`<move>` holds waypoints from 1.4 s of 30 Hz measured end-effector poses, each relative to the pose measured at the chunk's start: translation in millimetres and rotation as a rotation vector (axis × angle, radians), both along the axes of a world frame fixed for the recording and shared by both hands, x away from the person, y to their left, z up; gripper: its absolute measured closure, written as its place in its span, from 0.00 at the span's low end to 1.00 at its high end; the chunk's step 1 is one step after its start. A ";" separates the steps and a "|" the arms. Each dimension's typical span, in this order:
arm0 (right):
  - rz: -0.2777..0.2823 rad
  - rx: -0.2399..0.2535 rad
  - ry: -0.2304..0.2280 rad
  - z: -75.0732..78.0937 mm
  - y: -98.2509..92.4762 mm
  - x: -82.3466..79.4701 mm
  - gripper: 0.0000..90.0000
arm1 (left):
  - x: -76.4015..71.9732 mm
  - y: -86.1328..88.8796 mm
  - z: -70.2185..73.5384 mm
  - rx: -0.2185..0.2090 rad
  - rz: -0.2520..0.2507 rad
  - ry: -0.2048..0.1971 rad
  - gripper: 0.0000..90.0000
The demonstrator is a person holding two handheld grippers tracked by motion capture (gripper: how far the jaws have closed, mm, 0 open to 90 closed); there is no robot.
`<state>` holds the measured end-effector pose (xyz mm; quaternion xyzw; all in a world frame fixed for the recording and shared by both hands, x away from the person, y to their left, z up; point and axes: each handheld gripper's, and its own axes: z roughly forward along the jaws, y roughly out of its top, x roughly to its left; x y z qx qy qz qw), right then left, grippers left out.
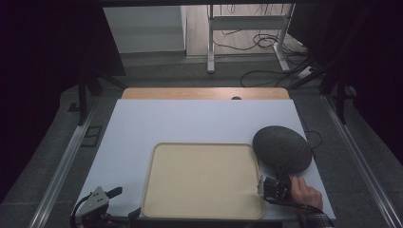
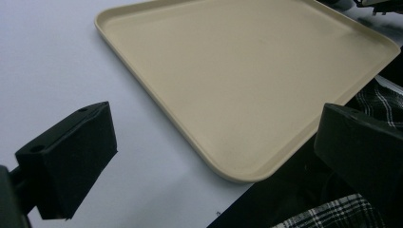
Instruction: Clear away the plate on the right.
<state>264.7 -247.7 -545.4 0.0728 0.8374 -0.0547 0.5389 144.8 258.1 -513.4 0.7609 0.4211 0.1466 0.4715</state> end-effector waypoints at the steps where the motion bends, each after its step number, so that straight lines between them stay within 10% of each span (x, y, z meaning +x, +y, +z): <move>1: 0.002 0.003 0.001 0.9 -0.4 0.1 0.96 | 0.0 0.0 0.0 0.000 0.000 0.000 0.00; 21: 0.064 -0.063 -0.038 11.5 10.9 -14.3 0.92 | -0.1 0.6 0.0 -0.005 0.003 -0.001 0.00; 42: 0.234 -0.008 -0.063 24.2 46.6 -34.8 0.92 | 0.2 0.5 -0.1 -0.005 0.006 0.002 0.00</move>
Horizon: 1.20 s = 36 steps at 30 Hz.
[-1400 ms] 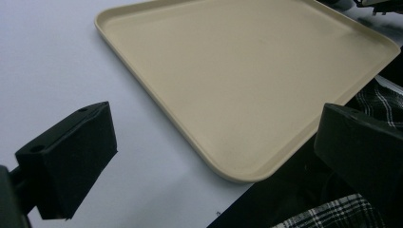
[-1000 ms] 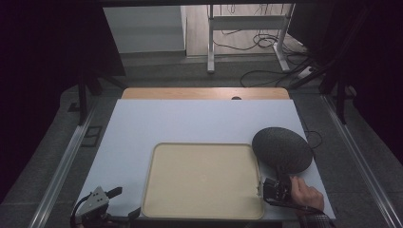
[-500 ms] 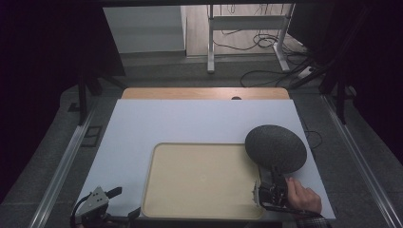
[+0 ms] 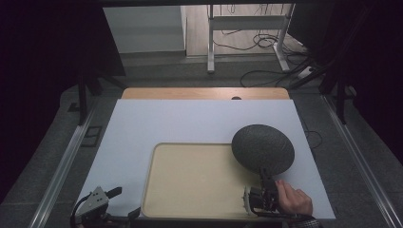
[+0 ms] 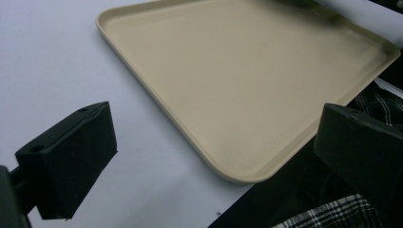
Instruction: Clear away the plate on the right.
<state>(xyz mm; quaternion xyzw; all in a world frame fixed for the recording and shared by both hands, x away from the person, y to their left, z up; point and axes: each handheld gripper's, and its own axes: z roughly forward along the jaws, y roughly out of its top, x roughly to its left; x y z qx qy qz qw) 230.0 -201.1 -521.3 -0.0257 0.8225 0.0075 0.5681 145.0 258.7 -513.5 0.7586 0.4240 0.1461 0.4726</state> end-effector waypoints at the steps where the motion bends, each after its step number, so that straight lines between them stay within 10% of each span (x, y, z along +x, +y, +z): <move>1: 0.020 0.018 -0.043 -2.2 1.6 -0.9 0.92 | 0.0 -0.1 0.0 0.001 0.000 0.000 0.00; 2: -0.003 -0.014 0.007 2.4 5.0 -3.9 0.92 | 0.0 -0.1 0.0 0.001 0.000 0.000 0.00; 36: 0.287 0.030 0.026 0.6 87.2 -41.5 0.92 | 0.1 0.2 -0.2 -0.001 -0.004 0.000 0.00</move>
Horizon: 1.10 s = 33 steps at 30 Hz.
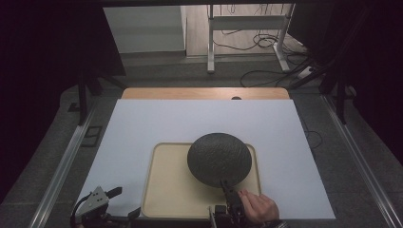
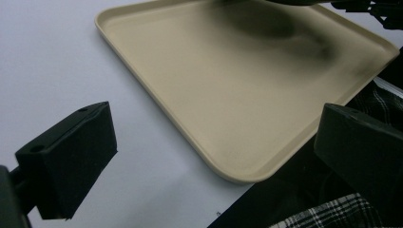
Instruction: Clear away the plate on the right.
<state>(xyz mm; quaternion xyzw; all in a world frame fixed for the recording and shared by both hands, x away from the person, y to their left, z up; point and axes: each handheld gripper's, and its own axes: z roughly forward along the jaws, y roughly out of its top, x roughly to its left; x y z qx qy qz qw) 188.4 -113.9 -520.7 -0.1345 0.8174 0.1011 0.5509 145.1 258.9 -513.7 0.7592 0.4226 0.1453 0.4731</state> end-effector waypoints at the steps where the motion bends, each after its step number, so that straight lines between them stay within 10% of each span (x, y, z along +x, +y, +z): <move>1: 0.004 0.001 0.003 -0.8 1.9 -0.9 0.92 | 0.0 0.0 0.0 0.000 0.000 0.000 0.00; 33: 0.060 -0.053 0.112 -21.0 23.5 -11.2 0.94 | -0.3 -0.6 0.2 0.005 -0.002 -0.002 0.00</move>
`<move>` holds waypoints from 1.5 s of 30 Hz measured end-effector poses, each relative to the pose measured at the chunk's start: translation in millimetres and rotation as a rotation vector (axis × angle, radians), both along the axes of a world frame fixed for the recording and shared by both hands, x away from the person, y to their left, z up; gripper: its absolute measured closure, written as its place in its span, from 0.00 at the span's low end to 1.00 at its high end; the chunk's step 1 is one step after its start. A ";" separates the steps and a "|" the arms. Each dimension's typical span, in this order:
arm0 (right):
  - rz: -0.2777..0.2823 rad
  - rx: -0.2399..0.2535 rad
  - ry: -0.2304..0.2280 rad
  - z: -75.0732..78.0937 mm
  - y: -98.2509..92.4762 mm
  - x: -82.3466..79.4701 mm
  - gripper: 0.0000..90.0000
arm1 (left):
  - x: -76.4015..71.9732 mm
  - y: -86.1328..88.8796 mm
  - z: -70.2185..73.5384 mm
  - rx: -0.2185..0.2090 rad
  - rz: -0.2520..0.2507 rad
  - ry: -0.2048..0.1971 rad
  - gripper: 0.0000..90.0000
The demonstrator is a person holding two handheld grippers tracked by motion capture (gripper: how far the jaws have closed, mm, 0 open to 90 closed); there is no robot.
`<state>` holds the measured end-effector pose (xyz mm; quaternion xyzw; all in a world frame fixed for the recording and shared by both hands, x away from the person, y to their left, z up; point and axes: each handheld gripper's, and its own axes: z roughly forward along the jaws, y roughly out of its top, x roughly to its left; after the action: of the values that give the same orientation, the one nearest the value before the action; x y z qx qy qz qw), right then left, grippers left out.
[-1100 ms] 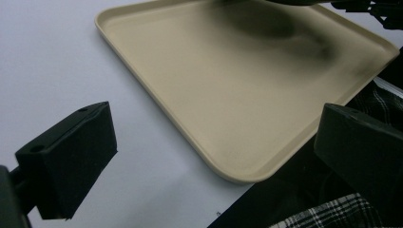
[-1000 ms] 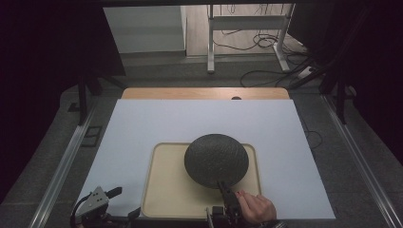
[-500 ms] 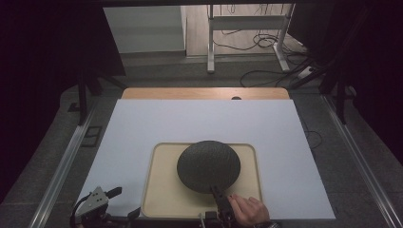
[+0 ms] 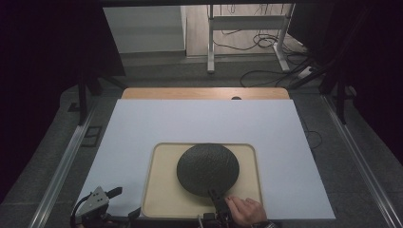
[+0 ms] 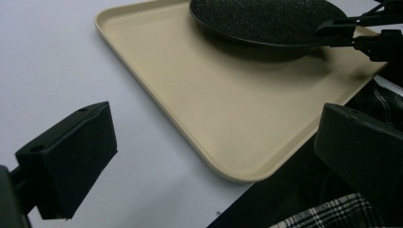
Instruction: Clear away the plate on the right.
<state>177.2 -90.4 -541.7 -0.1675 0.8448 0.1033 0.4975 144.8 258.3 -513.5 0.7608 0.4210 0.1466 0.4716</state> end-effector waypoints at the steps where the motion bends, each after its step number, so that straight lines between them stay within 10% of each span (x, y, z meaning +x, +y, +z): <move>1: 0.015 0.011 0.012 -1.5 0.0 1.3 0.95 | 0.0 0.0 0.0 0.000 0.000 0.000 0.00; 20: -0.014 -0.026 0.047 -10.2 0.6 -0.3 0.89 | -0.2 -0.2 0.1 0.002 0.001 0.001 0.00; 45: -0.074 0.045 0.095 8.9 -5.1 -1.1 0.62 | -0.2 -0.7 0.1 0.008 0.000 0.001 0.00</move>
<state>176.1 -95.6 -532.8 -0.1198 0.8707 0.1116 0.4638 144.6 257.6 -513.4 0.7628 0.4204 0.1479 0.4686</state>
